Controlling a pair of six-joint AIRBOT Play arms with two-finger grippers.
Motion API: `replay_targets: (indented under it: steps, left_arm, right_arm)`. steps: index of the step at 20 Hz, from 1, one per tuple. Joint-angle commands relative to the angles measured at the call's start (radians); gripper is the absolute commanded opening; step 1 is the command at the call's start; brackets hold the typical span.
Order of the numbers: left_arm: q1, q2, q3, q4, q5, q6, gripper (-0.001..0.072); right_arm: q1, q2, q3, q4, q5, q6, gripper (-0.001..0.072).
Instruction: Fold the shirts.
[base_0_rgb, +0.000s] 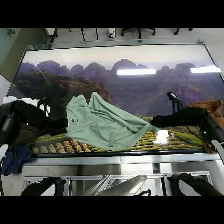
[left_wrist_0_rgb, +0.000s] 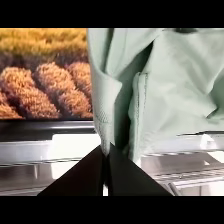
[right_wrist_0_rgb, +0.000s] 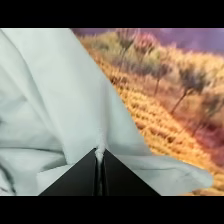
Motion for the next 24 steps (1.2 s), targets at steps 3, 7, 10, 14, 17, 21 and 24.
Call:
replay_targets:
  steps: [3,7,10,14,17,21,24]
  left_arm:
    - [0.161,0.1,-0.293,-0.101,-0.216,0.131,0.0027]
    - [0.262,0.053,-0.305,-0.101,-0.224,0.197,0.0027]
    - [0.331,-0.012,-0.266,-0.101,-0.193,0.245,0.0027]
    - [0.382,-0.09,-0.177,-0.1,-0.158,0.272,0.0027]
    - [0.382,-0.142,-0.14,-0.1,-0.135,0.29,0.0027]
    - [0.378,-0.181,-0.141,-0.1,-0.134,0.309,0.0026]
    - [0.378,-0.18,-0.141,-0.1,-0.137,0.324,0.0027]
  right_arm:
    - [0.12,0.028,-0.144,0.002,-0.009,0.055,0.0024]
    - [0.157,0.035,-0.131,-0.005,-0.15,0.113,0.0524]
    - [0.024,0.038,0.016,-0.019,-0.195,0.142,0.0523]
    - [-0.156,-0.044,0.052,-0.034,-0.196,0.124,0.0521]
    - [-0.143,-0.179,0.045,-0.031,-0.242,0.059,0.0481]
    - [-0.07,-0.267,0.009,-0.03,-0.248,0.02,0.0435]
    - [-0.021,-0.262,-0.071,-0.02,-0.205,0.014,0.0435]
